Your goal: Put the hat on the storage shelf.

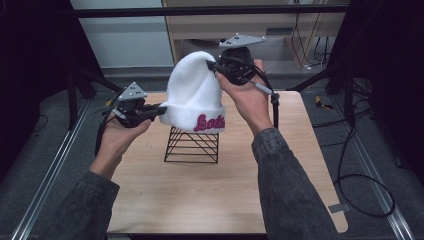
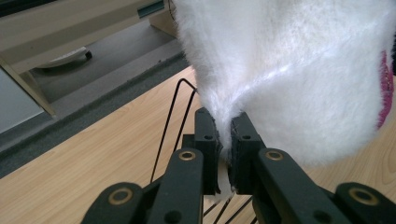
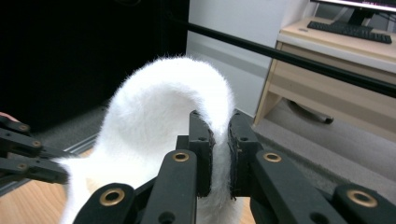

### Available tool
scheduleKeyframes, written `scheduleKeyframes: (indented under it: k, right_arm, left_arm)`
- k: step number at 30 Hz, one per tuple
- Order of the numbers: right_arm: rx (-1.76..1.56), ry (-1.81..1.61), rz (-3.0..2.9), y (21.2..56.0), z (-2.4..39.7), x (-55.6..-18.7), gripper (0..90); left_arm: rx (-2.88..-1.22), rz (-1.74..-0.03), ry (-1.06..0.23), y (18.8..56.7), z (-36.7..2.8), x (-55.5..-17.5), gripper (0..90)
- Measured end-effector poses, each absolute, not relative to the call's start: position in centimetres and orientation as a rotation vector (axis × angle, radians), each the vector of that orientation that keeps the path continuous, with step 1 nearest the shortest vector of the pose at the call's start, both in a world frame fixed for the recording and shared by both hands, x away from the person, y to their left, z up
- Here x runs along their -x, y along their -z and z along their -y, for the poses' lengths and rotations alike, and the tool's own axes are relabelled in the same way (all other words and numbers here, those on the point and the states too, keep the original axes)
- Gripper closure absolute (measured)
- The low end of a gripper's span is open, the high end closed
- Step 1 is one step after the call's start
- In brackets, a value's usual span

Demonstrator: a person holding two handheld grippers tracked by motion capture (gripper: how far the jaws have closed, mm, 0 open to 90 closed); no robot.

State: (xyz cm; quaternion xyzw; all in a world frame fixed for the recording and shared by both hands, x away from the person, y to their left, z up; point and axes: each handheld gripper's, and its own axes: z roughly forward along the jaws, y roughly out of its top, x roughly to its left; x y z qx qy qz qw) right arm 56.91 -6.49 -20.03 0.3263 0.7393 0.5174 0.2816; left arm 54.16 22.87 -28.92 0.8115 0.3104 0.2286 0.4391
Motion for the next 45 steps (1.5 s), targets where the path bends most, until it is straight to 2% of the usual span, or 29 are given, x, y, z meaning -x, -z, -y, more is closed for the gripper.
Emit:
scheduleKeyframes:
  k: [11, 27, 45]
  right_arm:
    - [-0.93, -1.394, -2.001, 22.4, 6.4, -59.1, 83.0]
    - [-0.922, -1.36, -1.998, 23.7, 6.2, -60.0, 83.2]
    - [-0.874, -1.361, -2.031, 25.1, 4.8, -59.6, 83.1]
  left_arm:
    - [-2.043, -0.799, -0.596, 30.1, -23.2, -55.2, 84.0]
    - [-2.06, -0.842, -0.643, 32.1, -23.0, -57.1, 84.1]
    - [-2.017, -0.873, -0.62, 34.6, -24.0, -56.6, 84.1]
